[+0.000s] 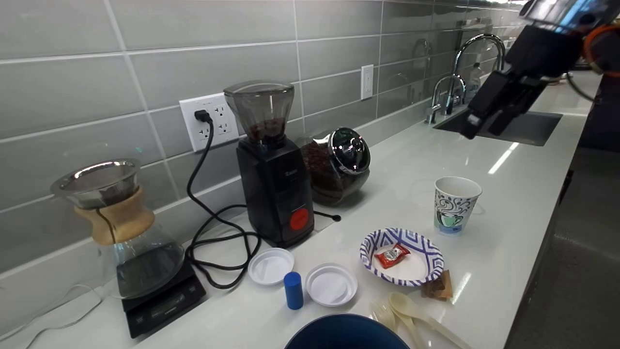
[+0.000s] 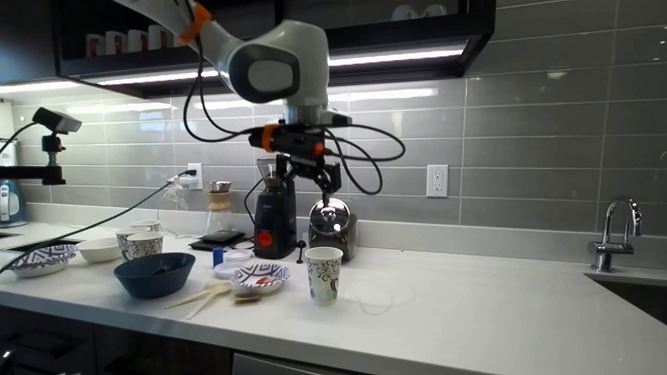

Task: Put the lid on the jar

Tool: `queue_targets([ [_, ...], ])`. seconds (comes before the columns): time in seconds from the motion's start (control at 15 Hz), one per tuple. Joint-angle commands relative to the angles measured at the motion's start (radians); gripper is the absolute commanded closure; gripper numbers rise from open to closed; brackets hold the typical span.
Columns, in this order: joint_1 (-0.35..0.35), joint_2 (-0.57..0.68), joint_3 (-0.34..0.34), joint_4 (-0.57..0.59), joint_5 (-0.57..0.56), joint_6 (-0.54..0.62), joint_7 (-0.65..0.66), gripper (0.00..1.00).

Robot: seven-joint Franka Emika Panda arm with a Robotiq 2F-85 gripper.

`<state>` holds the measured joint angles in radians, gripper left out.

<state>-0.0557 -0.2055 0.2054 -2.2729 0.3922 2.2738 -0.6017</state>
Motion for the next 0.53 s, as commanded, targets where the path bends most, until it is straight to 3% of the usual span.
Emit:
queue_targets([
  [0.0,0.041,-0.215,-0.064,-0.022,-0.208,-0.123,0.262,0.00],
  [0.27,0.066,-0.382,-0.035,-0.081,-0.270,-0.082,0.540,0.00],
  [0.33,0.082,-0.402,-0.031,-0.096,-0.265,-0.071,0.576,0.00],
  [0.4,0.103,-0.333,-0.078,-0.028,-0.263,-0.110,0.493,0.00],
  [0.47,0.111,-0.361,-0.067,-0.045,-0.265,-0.108,0.534,0.00],
])
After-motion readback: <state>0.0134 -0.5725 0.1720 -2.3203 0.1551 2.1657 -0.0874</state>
